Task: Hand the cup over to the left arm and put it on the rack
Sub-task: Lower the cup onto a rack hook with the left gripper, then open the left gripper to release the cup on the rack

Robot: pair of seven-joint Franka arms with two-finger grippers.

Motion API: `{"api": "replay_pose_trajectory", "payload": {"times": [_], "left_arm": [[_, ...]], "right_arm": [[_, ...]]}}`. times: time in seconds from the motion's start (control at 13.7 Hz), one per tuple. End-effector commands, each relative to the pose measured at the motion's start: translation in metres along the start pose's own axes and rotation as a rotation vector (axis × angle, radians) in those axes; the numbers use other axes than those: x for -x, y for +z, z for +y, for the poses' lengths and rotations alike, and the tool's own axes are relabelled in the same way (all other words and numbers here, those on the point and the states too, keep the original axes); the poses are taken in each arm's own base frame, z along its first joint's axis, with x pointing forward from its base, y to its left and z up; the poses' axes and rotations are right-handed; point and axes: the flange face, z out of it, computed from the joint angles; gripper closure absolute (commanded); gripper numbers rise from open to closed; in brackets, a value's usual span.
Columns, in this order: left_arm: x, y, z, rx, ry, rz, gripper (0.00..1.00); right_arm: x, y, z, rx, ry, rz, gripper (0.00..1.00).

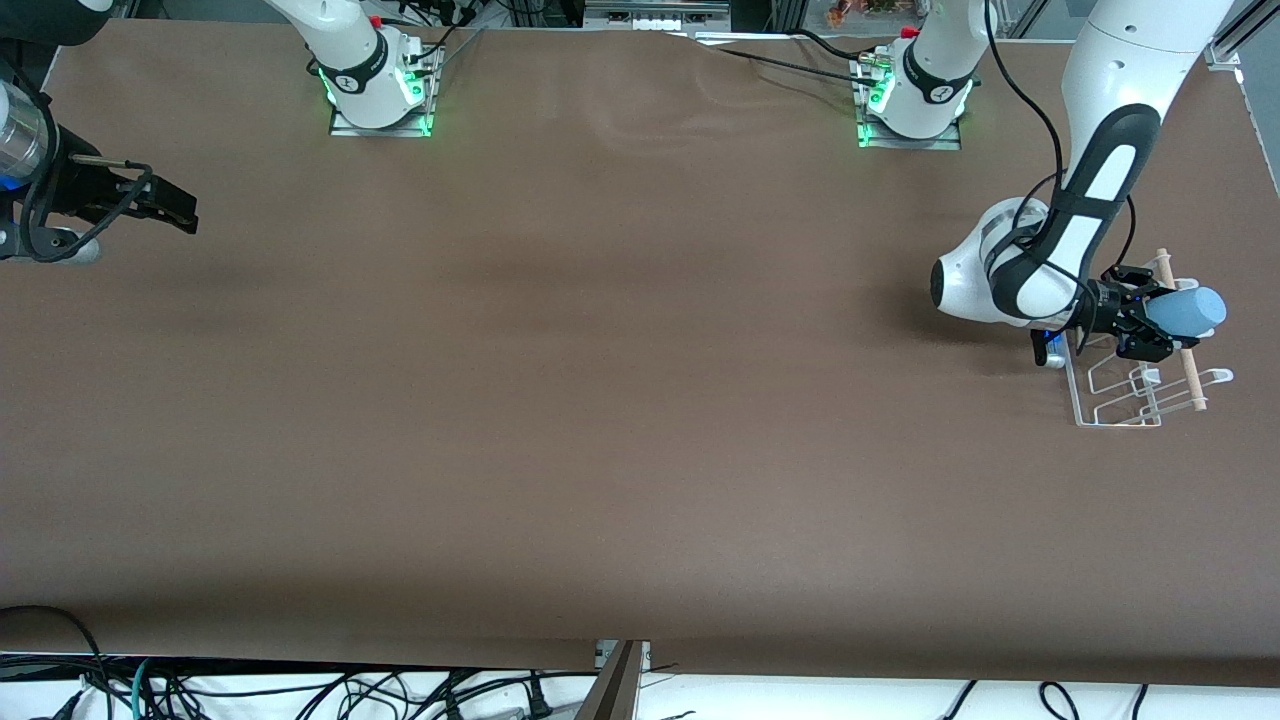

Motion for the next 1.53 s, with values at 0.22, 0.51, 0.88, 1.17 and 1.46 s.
{"api": "replay_pose_trajectory", "payload": {"times": [0.22,0.51,0.88,1.17,1.46], "left_arm": [[0.005,0.002,-0.004,-0.029,-0.023,-0.003,0.0],[0.019,0.001,-0.012,0.005,-0.056,0.003,0.0],[0.065,-0.023,-0.049,0.327,-0.228,0.152,0.0],[0.127,-0.055,-0.095,0.771,-0.399,0.368,0.0],[0.194,-0.115,-0.135,0.994,-0.529,0.562,0.0]], "right_arm": [[0.0,-0.016,0.001,0.014,0.052,0.023,0.01],[0.0,-0.019,-0.002,0.007,0.032,0.033,0.01],[0.003,-0.027,-0.008,-0.046,0.021,0.056,0.01],[0.003,-0.03,-0.009,-0.075,0.021,0.07,0.01],[-0.004,-0.033,-0.032,-0.071,-0.039,0.128,0.01]]}}
